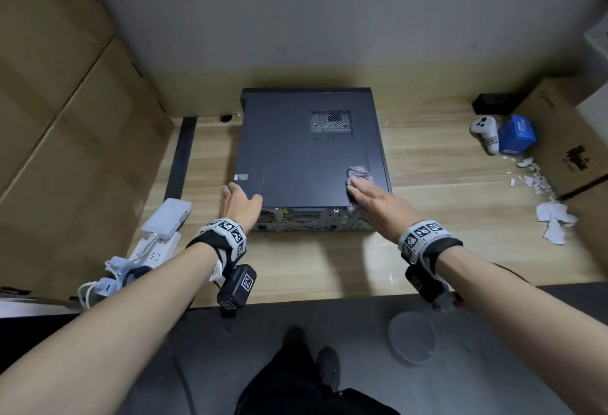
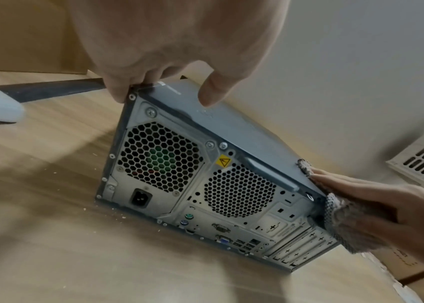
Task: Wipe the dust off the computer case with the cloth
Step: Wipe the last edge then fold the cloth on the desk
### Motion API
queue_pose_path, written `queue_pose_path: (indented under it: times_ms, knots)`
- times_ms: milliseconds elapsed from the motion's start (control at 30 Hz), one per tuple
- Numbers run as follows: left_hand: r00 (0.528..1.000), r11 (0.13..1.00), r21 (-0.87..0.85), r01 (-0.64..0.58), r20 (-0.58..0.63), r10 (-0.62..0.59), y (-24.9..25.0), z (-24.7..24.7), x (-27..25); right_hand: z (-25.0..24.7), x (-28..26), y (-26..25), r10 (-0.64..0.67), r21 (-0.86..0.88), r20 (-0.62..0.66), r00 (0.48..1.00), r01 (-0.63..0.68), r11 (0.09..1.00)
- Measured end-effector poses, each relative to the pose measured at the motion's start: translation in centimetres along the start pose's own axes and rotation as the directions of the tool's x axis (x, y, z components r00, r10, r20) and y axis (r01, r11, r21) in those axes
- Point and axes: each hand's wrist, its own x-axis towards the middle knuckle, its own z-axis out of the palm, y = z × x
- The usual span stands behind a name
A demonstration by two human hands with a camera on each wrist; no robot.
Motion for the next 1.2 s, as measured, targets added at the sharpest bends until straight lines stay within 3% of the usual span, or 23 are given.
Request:
queue_pose_path:
  times_ms: [233, 367, 433, 500, 567, 667, 733, 833, 900, 1067, 1200]
  knots:
    - [1.0, 1.0, -0.018, -0.019, 0.022, 0.019, -0.4, -0.5, -0.2, -0.1, -2.8, 0.5, 0.17, 0.102, -0.179, 0.969, -0.154, 0.983]
    - [0.99, 0.994, 0.036, -0.102, 0.097, 0.098, -1.6, -0.5, 0.1, 0.8, -4.5, -3.1, 0.218, -0.03, -0.154, 0.964, -0.225, 0.974]
    - [0.985, 0.991, 0.028, -0.13, 0.114, 0.126, -2.0, -0.7, -0.1, 1.4, -5.3, -5.3, 0.171, 0.012, -0.144, 0.975, -0.171, 0.985]
    - [0.988, 0.993, -0.056, -0.108, 0.102, 0.114, -2.4, -0.9, -0.3, 2.0, -5.7, -7.6, 0.046, 0.105, -0.13, 0.99, -0.033, 0.994]
    - [0.997, 0.987, -0.16, -0.029, 0.067, 0.04, -3.1, -1.1, -0.7, 3.4, -5.7, -9.8, -0.076, 0.127, -0.019, 0.997, 0.078, 0.989]
    - [0.998, 0.967, -0.245, 0.063, -0.002, -0.066, -5.5, -1.0, -1.5, 5.6, -4.5, -11.6, -0.094, 0.176, 0.155, 0.983, 0.067, 0.982]
    - [0.997, 0.964, -0.258, 0.07, -0.026, -0.079, -7.9, -0.6, -1.6, 6.6, -3.0, -12.5, -0.134, 0.204, 0.128, 0.983, 0.106, 0.973]
    - [0.997, 0.971, -0.235, -0.046, -0.075, 0.029, -11.2, 0.7, -1.5, 8.5, -1.1, -13.3, -0.276, 0.224, 0.032, 0.961, 0.262, 0.939]
    - [0.986, 0.964, -0.207, -0.165, -0.061, 0.155, -12.6, 1.9, -1.5, 9.8, -0.6, -13.2, -0.317, 0.167, 0.055, 0.947, 0.304, 0.938]
    - [0.906, 0.928, -0.105, -0.357, 0.203, 0.372, -13.6, 6.3, -1.5, 11.9, -3.3, -11.3, -0.025, 0.281, 0.06, 0.998, 0.007, 0.96]
    - [0.84, 0.885, 0.016, -0.466, 0.322, 0.436, -11.4, 9.2, -0.2, 12.4, -3.7, -10.7, 0.236, 0.334, 0.119, 0.964, -0.263, 0.905]
